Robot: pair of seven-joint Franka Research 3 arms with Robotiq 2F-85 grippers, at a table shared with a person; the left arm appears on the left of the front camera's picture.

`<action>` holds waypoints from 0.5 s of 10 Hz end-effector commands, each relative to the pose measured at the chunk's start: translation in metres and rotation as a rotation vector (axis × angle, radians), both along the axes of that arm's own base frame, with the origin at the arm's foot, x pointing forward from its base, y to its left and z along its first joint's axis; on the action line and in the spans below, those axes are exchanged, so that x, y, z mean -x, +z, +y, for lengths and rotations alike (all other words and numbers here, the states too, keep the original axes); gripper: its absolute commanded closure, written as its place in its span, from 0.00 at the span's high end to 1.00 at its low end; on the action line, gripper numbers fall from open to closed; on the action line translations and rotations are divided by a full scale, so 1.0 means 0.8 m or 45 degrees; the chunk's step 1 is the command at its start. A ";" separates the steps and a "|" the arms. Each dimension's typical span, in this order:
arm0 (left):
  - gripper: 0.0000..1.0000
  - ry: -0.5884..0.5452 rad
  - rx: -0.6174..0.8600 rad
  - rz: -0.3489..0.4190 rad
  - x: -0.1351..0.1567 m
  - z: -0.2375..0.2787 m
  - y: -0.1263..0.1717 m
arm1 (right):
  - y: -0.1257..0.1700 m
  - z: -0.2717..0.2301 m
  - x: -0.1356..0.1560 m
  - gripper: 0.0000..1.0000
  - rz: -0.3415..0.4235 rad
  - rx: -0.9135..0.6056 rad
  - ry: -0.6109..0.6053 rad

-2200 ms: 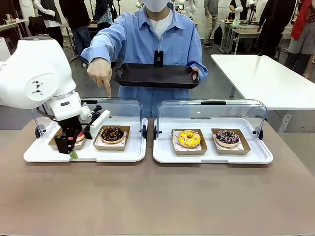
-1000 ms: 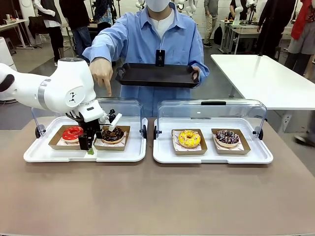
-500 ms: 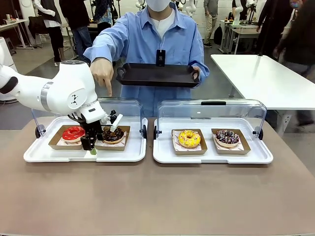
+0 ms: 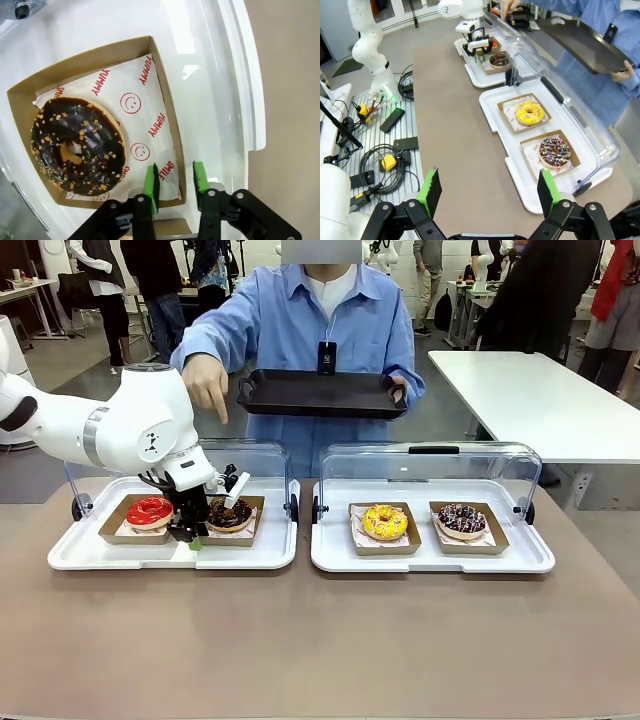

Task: Provide the desired donut to the person.
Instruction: Pick up and lift the Paper togo box containing the Donut pointed at by the person.

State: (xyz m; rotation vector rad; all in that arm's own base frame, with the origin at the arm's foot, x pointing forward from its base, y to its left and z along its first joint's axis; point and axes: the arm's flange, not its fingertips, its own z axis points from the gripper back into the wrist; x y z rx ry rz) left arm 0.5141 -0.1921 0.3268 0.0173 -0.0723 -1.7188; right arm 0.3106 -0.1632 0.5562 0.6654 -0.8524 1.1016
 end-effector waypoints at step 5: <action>0.00 -0.014 -0.024 -0.026 0.007 0.000 0.012 | 0.001 0.000 -0.001 1.00 -0.012 -0.018 0.010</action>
